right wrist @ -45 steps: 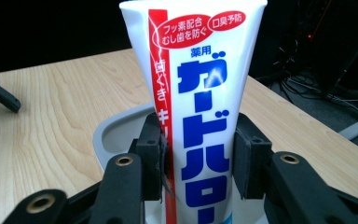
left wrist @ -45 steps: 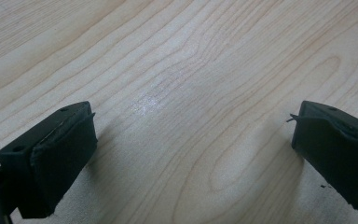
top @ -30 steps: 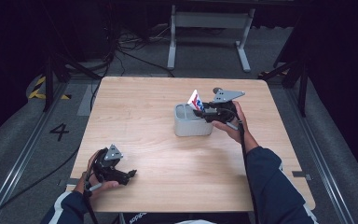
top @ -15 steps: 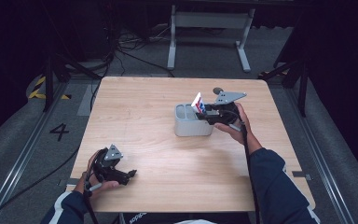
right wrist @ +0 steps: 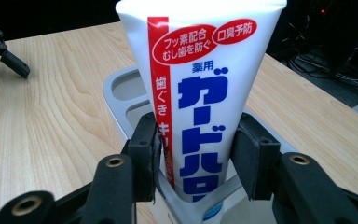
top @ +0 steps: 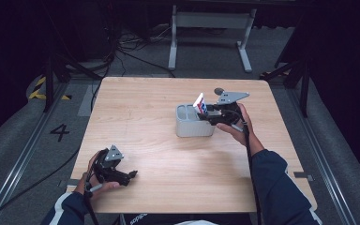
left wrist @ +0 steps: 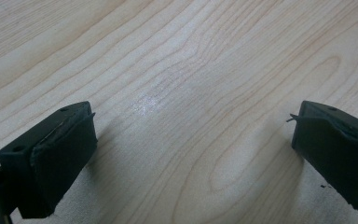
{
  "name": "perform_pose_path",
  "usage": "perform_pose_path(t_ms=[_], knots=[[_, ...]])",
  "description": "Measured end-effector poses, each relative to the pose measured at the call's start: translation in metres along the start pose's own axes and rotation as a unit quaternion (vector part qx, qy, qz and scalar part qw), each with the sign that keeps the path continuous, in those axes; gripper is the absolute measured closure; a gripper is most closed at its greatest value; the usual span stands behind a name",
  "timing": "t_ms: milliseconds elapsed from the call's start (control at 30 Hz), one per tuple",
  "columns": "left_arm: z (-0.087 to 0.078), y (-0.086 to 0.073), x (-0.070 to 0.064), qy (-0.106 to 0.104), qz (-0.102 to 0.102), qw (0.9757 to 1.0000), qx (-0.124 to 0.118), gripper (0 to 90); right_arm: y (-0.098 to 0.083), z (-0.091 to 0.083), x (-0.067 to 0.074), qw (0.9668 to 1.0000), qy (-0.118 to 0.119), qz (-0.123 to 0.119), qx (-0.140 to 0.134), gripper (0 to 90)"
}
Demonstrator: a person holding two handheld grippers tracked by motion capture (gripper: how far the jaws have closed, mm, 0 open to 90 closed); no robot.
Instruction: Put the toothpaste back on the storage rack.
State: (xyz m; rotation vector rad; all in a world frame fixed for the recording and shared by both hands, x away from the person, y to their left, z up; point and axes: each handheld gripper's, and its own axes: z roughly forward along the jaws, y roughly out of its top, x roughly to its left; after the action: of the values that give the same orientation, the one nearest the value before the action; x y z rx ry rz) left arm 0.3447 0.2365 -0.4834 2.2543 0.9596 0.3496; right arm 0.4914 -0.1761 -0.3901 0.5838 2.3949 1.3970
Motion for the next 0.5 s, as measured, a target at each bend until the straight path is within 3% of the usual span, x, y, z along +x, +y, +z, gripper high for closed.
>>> perform_pose_path(t_ms=[500], knots=[[-0.0001,0.0,0.0,0.0,0.001,1.0,0.0,0.2,0.002,-0.0021,0.0034,0.9999,0.002,0.009,-0.005,51.5]])
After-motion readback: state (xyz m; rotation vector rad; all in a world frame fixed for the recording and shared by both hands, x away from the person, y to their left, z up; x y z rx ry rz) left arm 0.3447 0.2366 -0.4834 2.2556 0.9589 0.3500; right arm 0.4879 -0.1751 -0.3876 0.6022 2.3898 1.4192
